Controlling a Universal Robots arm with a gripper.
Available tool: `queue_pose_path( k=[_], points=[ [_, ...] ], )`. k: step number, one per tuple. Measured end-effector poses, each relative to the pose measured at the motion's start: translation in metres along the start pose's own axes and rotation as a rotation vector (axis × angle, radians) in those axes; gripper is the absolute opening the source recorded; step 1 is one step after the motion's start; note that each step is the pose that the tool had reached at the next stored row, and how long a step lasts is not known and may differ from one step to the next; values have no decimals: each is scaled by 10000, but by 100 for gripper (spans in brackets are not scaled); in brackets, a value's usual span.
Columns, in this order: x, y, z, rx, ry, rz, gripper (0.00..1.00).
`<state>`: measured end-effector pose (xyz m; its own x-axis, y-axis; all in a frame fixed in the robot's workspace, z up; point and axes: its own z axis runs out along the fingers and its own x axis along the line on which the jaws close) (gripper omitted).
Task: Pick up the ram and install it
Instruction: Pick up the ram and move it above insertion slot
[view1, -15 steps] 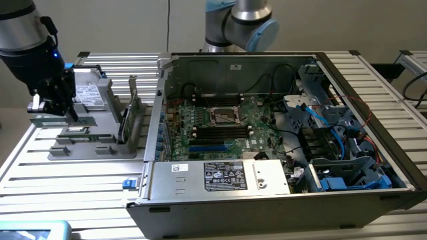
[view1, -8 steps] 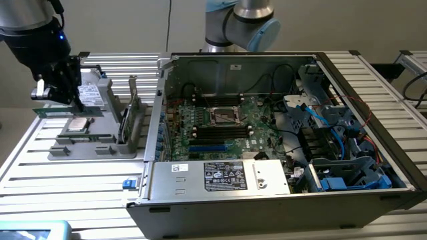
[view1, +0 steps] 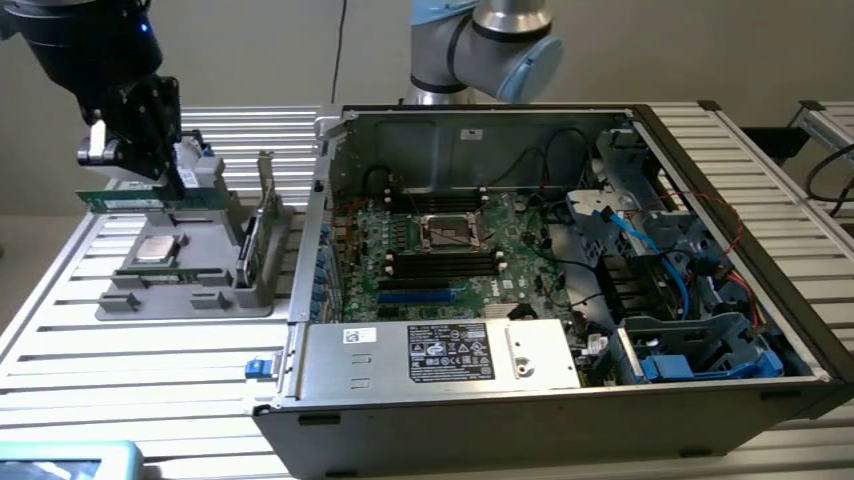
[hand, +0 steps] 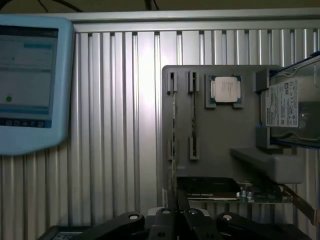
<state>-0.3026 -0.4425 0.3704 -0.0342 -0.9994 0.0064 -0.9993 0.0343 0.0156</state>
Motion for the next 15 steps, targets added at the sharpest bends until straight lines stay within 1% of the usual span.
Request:
queue_pose_path(
  k=[4,8,11,15],
  points=[
    [14,-168,-187,-7,-1,0,12],
    [20,-343,-363,-25,0,-1,12],
    [22,-475,-481,-46,1,0,12],
    [21,-650,-596,-79,0,0,12]
  ],
)
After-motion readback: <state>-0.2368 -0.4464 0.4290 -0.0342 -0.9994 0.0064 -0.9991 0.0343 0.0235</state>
